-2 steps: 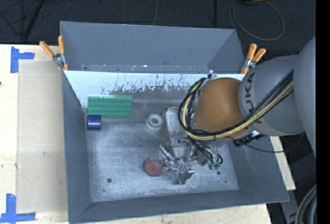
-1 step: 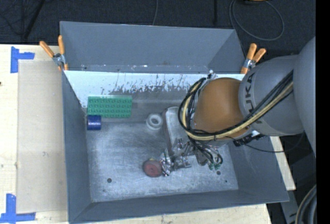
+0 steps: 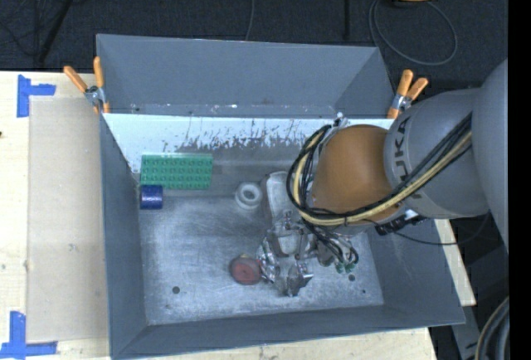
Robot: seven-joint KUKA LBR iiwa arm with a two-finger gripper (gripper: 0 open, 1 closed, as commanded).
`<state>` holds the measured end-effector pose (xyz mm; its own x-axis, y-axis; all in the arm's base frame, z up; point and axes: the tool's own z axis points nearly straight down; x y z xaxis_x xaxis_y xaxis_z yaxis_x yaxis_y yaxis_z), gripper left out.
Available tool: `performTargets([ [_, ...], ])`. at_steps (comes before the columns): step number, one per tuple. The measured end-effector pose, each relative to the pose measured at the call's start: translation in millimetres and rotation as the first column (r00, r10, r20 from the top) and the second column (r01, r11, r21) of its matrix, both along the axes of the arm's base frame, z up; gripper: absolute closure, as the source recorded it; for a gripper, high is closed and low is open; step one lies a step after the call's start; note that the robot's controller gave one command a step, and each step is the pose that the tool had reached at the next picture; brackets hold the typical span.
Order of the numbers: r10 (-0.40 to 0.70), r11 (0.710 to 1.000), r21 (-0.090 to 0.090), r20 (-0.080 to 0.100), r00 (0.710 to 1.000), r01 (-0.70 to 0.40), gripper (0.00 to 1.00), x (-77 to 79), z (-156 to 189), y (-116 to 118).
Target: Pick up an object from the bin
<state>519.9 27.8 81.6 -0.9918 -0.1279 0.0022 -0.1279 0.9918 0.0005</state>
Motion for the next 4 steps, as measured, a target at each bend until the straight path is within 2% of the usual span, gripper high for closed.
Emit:
performTargets([
  [1,0.027,1.0,-0.001,0.005,1.0,-0.027,0.0,-2.3,-9.7,51.1],
  [2,0.025,1.0,0.0,-0.005,1.0,-0.025,1.0,-4.3,-9.4,50.5],
  [3,0.186,0.983,0.0,0.01,0.982,-0.186,1.0,11.2,97.3,61.0],
  [4,0.185,0.983,0.0,0.002,0.983,-0.185,0.0,9.4,93.6,60.5],
])
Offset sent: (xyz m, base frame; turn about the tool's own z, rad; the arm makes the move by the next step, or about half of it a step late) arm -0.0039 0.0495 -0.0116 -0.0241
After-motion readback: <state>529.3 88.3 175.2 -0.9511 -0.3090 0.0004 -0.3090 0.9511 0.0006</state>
